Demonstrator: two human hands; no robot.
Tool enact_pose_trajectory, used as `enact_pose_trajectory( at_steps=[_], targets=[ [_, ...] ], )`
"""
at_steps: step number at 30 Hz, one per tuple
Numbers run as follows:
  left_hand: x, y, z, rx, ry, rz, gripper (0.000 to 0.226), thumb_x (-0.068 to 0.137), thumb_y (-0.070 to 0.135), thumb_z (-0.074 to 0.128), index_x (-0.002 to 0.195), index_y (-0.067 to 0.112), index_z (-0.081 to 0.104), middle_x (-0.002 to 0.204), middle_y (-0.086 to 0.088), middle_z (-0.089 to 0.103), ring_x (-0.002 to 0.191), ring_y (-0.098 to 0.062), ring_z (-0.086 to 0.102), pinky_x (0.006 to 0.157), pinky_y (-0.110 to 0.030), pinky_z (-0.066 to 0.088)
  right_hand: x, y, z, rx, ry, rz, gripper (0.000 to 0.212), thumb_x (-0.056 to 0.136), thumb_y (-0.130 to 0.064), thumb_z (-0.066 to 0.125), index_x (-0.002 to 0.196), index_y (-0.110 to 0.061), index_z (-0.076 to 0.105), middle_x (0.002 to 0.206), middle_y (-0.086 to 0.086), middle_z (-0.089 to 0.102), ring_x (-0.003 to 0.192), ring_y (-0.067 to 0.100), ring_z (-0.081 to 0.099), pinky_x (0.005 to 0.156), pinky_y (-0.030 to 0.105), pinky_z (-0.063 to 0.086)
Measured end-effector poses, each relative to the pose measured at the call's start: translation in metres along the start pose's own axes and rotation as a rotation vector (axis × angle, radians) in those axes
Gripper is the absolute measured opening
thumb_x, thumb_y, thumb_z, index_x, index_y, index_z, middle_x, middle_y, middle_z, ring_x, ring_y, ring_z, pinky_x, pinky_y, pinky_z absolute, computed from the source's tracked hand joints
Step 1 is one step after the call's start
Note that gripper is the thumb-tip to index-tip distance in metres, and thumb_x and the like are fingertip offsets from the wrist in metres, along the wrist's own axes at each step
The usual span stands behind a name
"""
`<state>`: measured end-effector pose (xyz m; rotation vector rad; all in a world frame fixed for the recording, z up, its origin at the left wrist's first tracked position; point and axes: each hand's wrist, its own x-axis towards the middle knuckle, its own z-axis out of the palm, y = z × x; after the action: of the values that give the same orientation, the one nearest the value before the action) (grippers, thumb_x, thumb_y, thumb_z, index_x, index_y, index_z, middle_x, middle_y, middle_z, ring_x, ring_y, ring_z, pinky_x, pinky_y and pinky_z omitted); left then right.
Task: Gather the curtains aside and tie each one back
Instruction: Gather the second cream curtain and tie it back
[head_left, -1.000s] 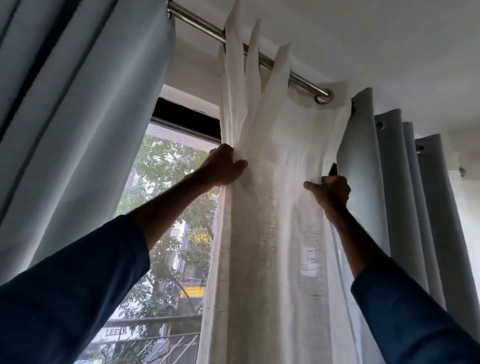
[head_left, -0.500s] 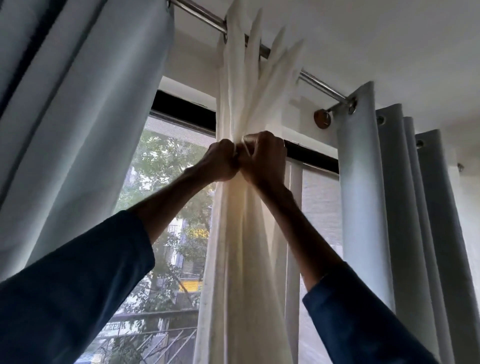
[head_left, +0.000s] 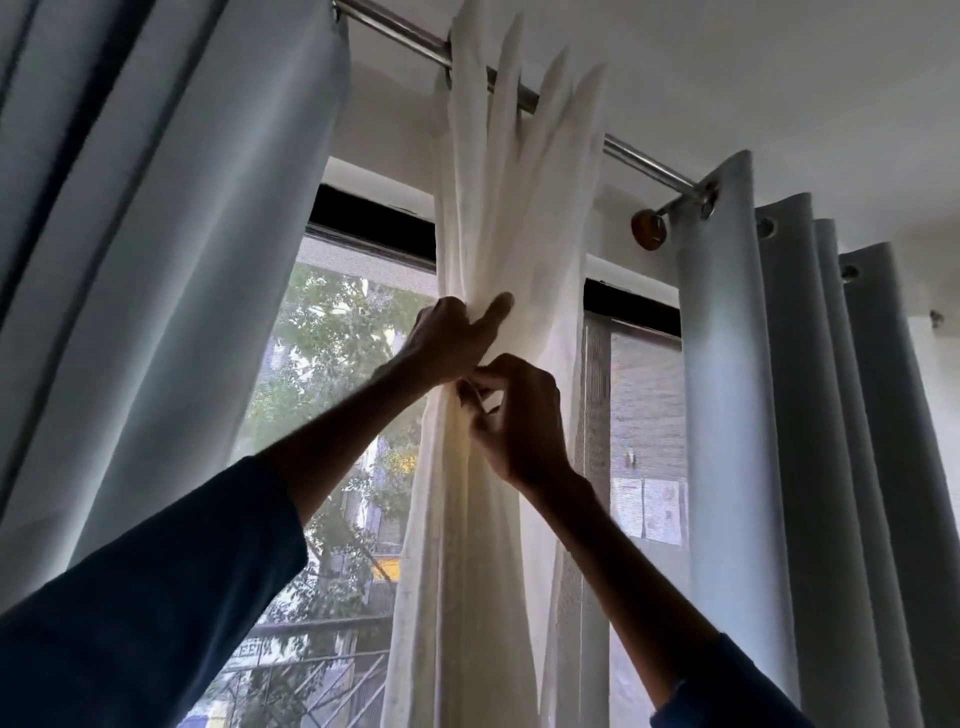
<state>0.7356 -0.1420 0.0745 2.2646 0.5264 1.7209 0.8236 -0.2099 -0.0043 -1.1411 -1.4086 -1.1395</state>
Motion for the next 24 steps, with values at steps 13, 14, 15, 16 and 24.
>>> enact_pose_trajectory(
  at_steps=[13,14,15,16,24],
  targets=[
    [-0.01,-0.011,-0.007,0.124,0.012,0.111,0.032,0.09,0.033,0.066,0.096,0.002,0.063,0.091,-0.011,0.06,0.083,-0.027,0.056,0.065,-0.028,0.039,0.021,0.088,-0.034,0.331,-0.077,0.921,0.05,0.075,-0.051,0.085,0.085,-0.016,0.052,0.079,0.005,0.051,0.072,0.017,0.051,0.067,0.027,0.045],
    [-0.01,-0.011,-0.008,0.127,0.004,0.113,0.032,0.09,0.034,0.066,0.097,0.002,0.064,0.091,-0.011,0.06,0.084,-0.027,0.057,0.065,-0.027,0.039,0.02,0.091,-0.033,0.419,-0.08,0.948,0.052,0.075,-0.046,0.087,0.076,-0.017,0.043,0.067,0.001,0.036,0.061,0.016,0.037,0.058,0.025,0.034],
    [-0.01,-0.011,-0.01,0.132,0.003,0.12,0.031,0.09,0.034,0.066,0.094,0.004,0.063,0.088,-0.009,0.059,0.081,-0.027,0.057,0.063,-0.026,0.038,0.019,0.095,-0.033,0.491,-0.064,0.955,0.048,0.076,-0.039,0.087,0.078,-0.016,0.046,0.061,0.0,0.034,0.058,0.016,0.035,0.054,0.025,0.032],
    [-0.01,-0.012,-0.012,0.136,0.008,0.125,0.028,0.09,0.034,0.067,0.091,0.007,0.06,0.082,-0.005,0.056,0.077,-0.026,0.054,0.058,-0.024,0.037,0.016,0.096,-0.031,0.54,-0.023,0.961,0.04,0.078,-0.032,0.087,0.085,-0.01,0.053,0.06,0.001,0.042,0.059,0.018,0.044,0.052,0.024,0.037],
    [-0.025,-0.018,-0.009,0.214,-0.051,0.145,0.029,0.081,0.017,0.071,0.098,-0.002,0.056,0.081,-0.004,0.051,0.074,-0.024,0.052,0.047,-0.021,0.039,-0.035,0.049,-0.01,0.037,0.315,0.457,0.022,0.085,-0.015,0.077,0.105,-0.006,0.074,0.096,0.008,0.074,0.069,0.017,0.064,0.068,0.016,0.047]
  ],
)
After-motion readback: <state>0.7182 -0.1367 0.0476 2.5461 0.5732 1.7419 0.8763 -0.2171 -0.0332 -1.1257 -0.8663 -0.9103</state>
